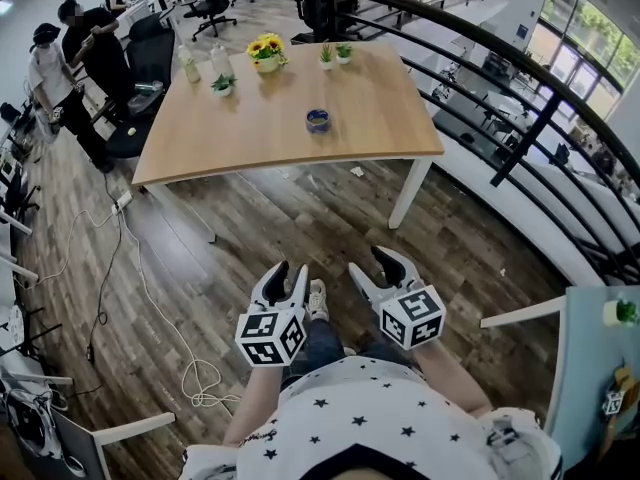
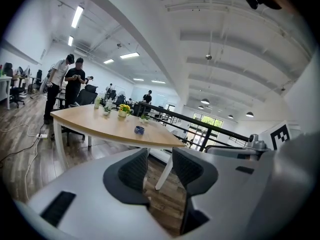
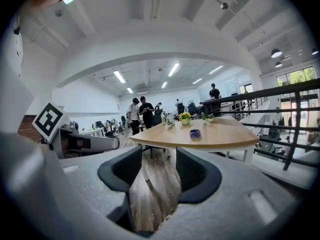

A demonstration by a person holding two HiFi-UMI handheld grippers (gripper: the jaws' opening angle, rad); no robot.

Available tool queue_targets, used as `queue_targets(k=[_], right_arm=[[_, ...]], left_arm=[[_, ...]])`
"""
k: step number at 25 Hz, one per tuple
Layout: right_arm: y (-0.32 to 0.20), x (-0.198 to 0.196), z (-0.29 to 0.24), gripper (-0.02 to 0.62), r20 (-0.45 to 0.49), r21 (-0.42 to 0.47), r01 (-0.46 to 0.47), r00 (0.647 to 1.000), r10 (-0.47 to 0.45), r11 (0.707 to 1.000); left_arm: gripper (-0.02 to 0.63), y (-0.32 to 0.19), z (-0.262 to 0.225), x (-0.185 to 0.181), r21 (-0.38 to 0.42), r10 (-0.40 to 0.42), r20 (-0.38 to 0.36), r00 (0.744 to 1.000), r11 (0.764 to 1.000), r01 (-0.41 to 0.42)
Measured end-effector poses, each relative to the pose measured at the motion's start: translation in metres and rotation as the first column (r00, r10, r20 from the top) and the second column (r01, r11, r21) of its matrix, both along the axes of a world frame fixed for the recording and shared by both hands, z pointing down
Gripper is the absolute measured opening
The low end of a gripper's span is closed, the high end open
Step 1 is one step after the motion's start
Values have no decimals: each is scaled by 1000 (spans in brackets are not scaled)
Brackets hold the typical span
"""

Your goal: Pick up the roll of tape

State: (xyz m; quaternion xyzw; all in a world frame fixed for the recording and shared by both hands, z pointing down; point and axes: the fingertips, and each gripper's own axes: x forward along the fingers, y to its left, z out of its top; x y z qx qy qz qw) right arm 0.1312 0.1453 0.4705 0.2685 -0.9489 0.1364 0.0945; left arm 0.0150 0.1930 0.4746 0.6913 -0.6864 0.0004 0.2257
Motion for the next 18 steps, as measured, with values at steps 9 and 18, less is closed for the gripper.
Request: queue_targets(k=[9, 18], right_arm=[[-49, -26, 3, 219, -18, 0, 9, 1000, -9, 1000], [-119, -62, -8, 219, -12, 13, -3, 1000, 3, 1000]], left_arm=[[146, -53, 4, -22, 7, 8, -25, 1000, 1000, -8], [146, -122, 0, -56, 6, 16, -33, 999, 1000, -16]])
